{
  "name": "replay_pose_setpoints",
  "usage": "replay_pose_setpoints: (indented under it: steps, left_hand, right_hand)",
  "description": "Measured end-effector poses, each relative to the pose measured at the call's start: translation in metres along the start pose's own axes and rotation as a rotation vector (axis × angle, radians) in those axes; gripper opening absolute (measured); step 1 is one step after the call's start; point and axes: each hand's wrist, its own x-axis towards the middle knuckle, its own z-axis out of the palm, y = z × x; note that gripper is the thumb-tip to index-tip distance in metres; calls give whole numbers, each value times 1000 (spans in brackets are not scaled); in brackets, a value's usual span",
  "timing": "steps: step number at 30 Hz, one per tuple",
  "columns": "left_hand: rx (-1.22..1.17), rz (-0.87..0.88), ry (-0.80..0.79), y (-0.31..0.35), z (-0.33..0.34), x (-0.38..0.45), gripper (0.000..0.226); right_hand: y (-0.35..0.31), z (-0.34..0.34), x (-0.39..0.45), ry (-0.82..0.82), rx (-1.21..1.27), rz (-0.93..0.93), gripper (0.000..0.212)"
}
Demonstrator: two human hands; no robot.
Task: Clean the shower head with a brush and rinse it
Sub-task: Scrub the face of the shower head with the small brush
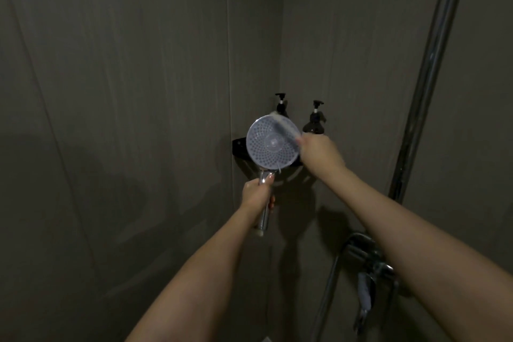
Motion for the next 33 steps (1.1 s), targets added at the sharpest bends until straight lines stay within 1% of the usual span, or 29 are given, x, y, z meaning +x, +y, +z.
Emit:
replay_pose_setpoints:
  steps: [2,3,4,6,7,8,9,11,12,13,14,16,17,18,19,20,22,23,24,25,27,28,29,30,31,32,33]
  left_hand:
    - [-1,6,1,1,0,-1,36]
    - [-1,8,-3,2,0,-2,36]
    - [8,8,-7,2,0,-2,37]
    - [50,16,-6,1,-1,-3,41]
    - [56,16,-1,0,-2,-4,42]
    - [38,9,1,-1,-2,-4,42]
    - [12,-2,1,-1,-2,-5,40]
    - [-13,-18,2,-1,-2,-5,38]
    - [-21,-25,0,0,-2,-5,37]
    - [-26,-29,-4,1,-1,-6,36]
    - [-27,-31,-6,2,0,-7,36]
    - [-9,-28,-5,3,1,-8,36]
    - [6,-21,-3,3,0,-8,37]
    - [16,-18,0,2,0,-8,37]
    - [13,-19,4,1,0,-9,36]
    - [3,-20,7,1,0,-8,35]
    - [-8,-16,7,0,-1,-7,35]
    - [-9,-16,7,-1,-1,-8,35]
    - [-11,-16,6,-1,-2,-8,35]
    - [-10,-20,3,0,-2,-9,34]
    - [7,-20,10,0,-3,-9,35]
    - [13,-17,15,0,-3,-10,36]
    - [11,-20,19,0,-3,-10,36]
    - [0,-23,25,0,-2,-10,36]
    - [-9,-24,28,0,-2,-9,36]
    - [-17,-23,28,-1,-2,-8,36]
    - [-27,-22,26,-1,-1,-8,36]
  right_hand:
    - [-9,15,-13,-118,-104,-135,27]
    - [-6,20,-11,-132,-112,-121,29]
    - [-1,20,-8,-115,-84,-35,30]
    - [13,11,2,-36,76,204,34]
    - [18,5,4,19,154,280,34]
    - [20,-1,4,63,178,278,34]
    - [19,-2,3,50,138,198,34]
    - [1,4,-9,-77,33,-46,30]
    - [-5,12,-16,-161,-12,-125,28]
    - [-4,19,-17,-205,-33,-139,27]
    - [2,22,-13,-184,-62,-100,26]
    - [19,17,-1,-77,14,136,31]
    - [25,11,2,-20,69,221,33]
    - [28,4,3,26,98,243,34]
    - [25,1,2,47,77,196,35]
    - [18,0,0,31,30,101,35]
    - [-2,7,-12,-118,-12,-98,31]
    - [-6,13,-17,-218,-22,-121,31]
    - [-3,18,-17,-249,-58,-121,31]
    - [3,17,-13,-234,-45,-22,31]
    - [18,8,-2,-143,108,206,34]
    - [24,4,1,-83,165,267,35]
    - [24,1,2,-39,163,264,35]
    - [23,0,2,-7,127,192,35]
    - [18,2,0,-8,112,108,35]
    - [10,4,-5,-30,105,12,35]
    - [3,10,-10,-99,81,-56,34]
